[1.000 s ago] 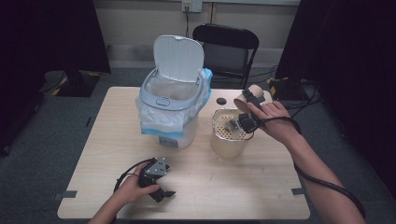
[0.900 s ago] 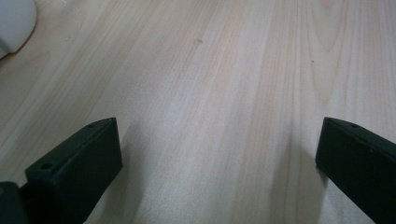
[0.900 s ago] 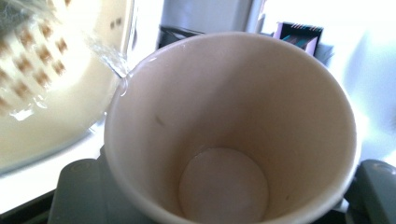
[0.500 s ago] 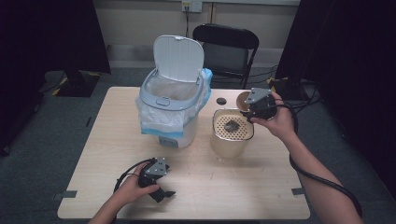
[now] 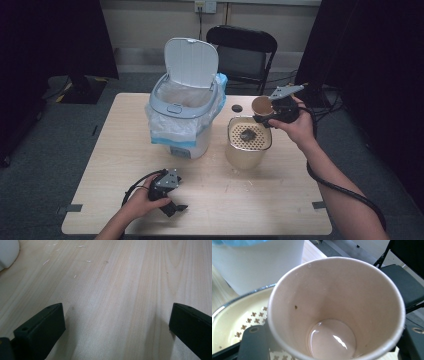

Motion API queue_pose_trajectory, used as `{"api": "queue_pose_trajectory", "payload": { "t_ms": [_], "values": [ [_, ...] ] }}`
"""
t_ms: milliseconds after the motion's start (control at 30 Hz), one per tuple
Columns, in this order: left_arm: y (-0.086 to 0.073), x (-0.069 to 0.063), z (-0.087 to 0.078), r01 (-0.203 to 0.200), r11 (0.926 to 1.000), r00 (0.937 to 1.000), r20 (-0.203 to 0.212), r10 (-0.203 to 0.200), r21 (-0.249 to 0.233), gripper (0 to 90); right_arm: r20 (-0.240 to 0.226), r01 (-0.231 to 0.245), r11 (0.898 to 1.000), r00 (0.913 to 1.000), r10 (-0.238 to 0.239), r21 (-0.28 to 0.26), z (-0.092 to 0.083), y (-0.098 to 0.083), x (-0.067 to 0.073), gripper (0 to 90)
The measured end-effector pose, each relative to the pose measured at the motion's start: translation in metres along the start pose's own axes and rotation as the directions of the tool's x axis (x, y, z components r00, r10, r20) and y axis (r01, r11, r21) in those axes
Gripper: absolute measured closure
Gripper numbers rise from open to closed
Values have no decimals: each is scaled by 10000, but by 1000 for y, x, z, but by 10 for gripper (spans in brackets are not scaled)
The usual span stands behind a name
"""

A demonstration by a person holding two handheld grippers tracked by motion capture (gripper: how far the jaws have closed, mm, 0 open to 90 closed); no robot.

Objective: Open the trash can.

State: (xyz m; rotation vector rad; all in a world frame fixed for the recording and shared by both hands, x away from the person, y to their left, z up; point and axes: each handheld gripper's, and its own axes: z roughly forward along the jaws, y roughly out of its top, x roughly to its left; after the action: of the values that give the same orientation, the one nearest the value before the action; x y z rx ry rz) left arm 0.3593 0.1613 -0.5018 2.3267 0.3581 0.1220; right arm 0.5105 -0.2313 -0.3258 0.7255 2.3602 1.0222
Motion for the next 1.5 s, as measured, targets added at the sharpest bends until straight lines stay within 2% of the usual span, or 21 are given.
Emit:
{"api": "queue_pose_trajectory", "payload": {
  "t_ms": [300,500,833,900,1500],
  "values": [
    [0,0,-1,-20,10000,10000,-28,20,80,0,-250,-313,9993,9992,308,-201,-4,3,-3,269],
    [0,0,0,-14,10000,10000,-89,15,26,0,-632,-636,9975,9961,617,-294,-5,8,-5,268],
    [0,0,0,-21,10000,10000,-9,21,-26,0,-938,-777,9955,9930,724,-545,-4,20,-5,267],
    [0,0,0,-62,10000,9999,-125,62,-55,0,-1003,-912,9939,9913,848,-618,-3,22,-4,267],
    [0,0,0,-62,10000,10000,-45,62,-16,0,-1384,-687,9961,9885,604,-558,-1,46,3,266]
  ]
}}
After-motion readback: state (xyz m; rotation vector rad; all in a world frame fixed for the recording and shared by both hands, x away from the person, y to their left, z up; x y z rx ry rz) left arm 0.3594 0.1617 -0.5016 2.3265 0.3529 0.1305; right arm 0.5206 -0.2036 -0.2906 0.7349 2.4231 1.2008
